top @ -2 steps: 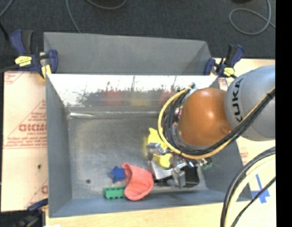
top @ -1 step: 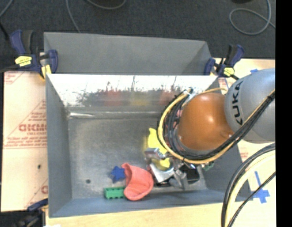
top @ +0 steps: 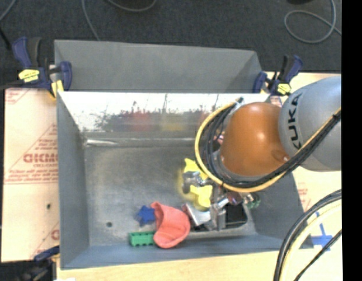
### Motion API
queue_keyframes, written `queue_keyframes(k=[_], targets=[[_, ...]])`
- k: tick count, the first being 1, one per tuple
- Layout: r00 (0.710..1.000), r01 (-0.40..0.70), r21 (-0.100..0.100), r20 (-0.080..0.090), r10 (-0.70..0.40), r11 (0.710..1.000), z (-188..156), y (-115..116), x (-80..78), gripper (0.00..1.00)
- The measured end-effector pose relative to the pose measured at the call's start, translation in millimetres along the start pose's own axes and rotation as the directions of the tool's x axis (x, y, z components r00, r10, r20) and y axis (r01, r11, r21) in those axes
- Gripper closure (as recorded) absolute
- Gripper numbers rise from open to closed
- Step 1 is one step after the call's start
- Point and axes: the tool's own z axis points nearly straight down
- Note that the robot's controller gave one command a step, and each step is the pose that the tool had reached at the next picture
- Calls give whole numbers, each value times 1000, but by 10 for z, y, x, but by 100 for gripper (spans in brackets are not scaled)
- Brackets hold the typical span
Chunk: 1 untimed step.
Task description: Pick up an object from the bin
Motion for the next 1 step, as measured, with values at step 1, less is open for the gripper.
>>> queue_keyframes(k=[1], targets=[[995,-100,3,8,100,995,-296,-167,-93,0]])
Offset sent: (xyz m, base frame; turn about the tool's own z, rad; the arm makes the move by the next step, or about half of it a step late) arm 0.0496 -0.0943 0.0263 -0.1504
